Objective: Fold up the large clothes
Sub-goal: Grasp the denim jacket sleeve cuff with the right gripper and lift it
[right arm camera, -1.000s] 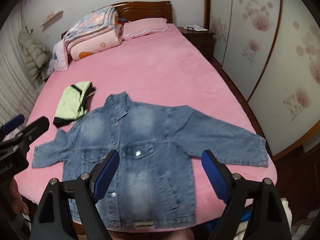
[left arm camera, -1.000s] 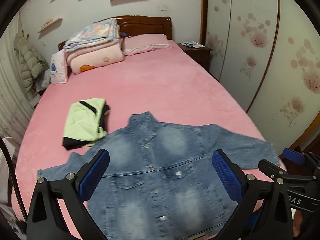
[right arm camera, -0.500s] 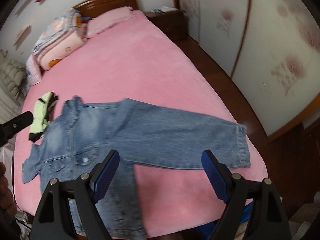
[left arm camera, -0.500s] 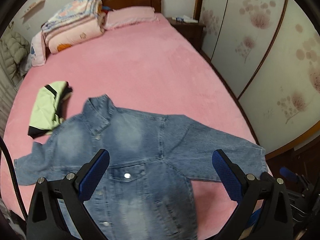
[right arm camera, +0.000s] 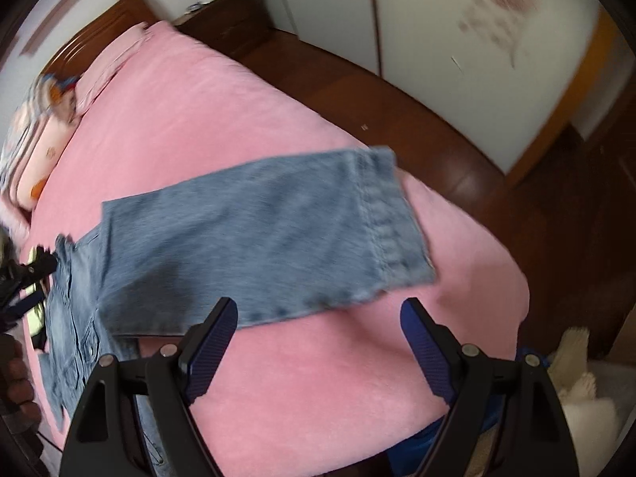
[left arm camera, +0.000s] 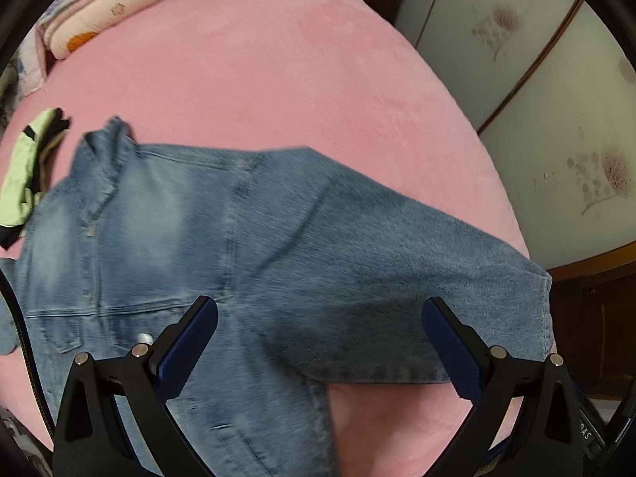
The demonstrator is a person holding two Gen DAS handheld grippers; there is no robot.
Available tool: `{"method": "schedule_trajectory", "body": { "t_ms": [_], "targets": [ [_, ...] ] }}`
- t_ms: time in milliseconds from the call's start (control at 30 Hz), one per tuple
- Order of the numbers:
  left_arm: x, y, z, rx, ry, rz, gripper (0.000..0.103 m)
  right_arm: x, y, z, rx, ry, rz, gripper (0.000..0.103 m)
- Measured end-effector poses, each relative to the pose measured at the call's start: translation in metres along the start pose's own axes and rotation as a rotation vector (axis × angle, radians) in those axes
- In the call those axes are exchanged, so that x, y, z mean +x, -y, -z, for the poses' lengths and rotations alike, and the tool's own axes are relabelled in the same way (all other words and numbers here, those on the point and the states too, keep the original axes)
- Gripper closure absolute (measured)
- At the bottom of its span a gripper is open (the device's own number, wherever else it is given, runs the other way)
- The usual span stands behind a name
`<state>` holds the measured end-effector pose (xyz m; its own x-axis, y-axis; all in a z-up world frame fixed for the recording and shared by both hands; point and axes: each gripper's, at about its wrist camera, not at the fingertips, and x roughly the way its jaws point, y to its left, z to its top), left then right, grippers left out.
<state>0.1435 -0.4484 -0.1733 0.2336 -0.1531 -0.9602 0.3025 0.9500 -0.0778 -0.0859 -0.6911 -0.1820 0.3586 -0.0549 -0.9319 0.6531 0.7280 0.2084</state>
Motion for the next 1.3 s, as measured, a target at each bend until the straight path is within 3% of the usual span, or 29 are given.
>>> {"method": "schedule_trajectory", "body": {
  "t_ms": [233, 300, 367, 500, 600, 700, 1000, 1200, 1300],
  "targets": [
    [0.034, 0.031, 0.006, 0.086, -0.052, -0.021, 0.001, 0.037, 0.044, 0.001, 0.194, -0.083, -0.097, 0.019],
    [0.037, 0.037, 0.007, 0.1, -0.058, -0.02, 0.001, 0.048, 0.05, -0.003, 0.235, -0.098, -0.112, 0.023],
    [0.039, 0.041, 0.008, 0.111, -0.06, -0.022, 0.001, 0.059, 0.053, -0.008, 0.271, -0.109, -0.128, 0.036],
    [0.04, 0.044, 0.008, 0.117, -0.064, -0.02, 0.001, 0.073, 0.057, -0.02, 0.302, -0.091, -0.126, 0.05],
    [0.037, 0.043, 0.007, 0.111, -0.06, -0.022, 0.001, 0.072, 0.06, -0.025, 0.319, -0.049, -0.116, 0.076],
    [0.027, 0.037, 0.004, 0.093, -0.039, -0.017, 0.001, 0.058, 0.052, -0.028, 0.251, 0.005, -0.122, 0.085],
    [-0.041, -0.011, 0.005, 0.063, 0.064, -0.032, 0.001, -0.029, -0.041, -0.051, -0.078, 0.198, -0.164, 0.088],
    [-0.104, -0.102, 0.013, -0.04, 0.154, -0.061, 0.001, -0.079, -0.156, -0.05, -0.313, 0.286, -0.282, 0.09],
    [-0.124, -0.157, 0.022, -0.101, 0.192, -0.068, 0.001, -0.093, -0.226, -0.032, -0.454, 0.317, -0.33, 0.09]
  ]
}}
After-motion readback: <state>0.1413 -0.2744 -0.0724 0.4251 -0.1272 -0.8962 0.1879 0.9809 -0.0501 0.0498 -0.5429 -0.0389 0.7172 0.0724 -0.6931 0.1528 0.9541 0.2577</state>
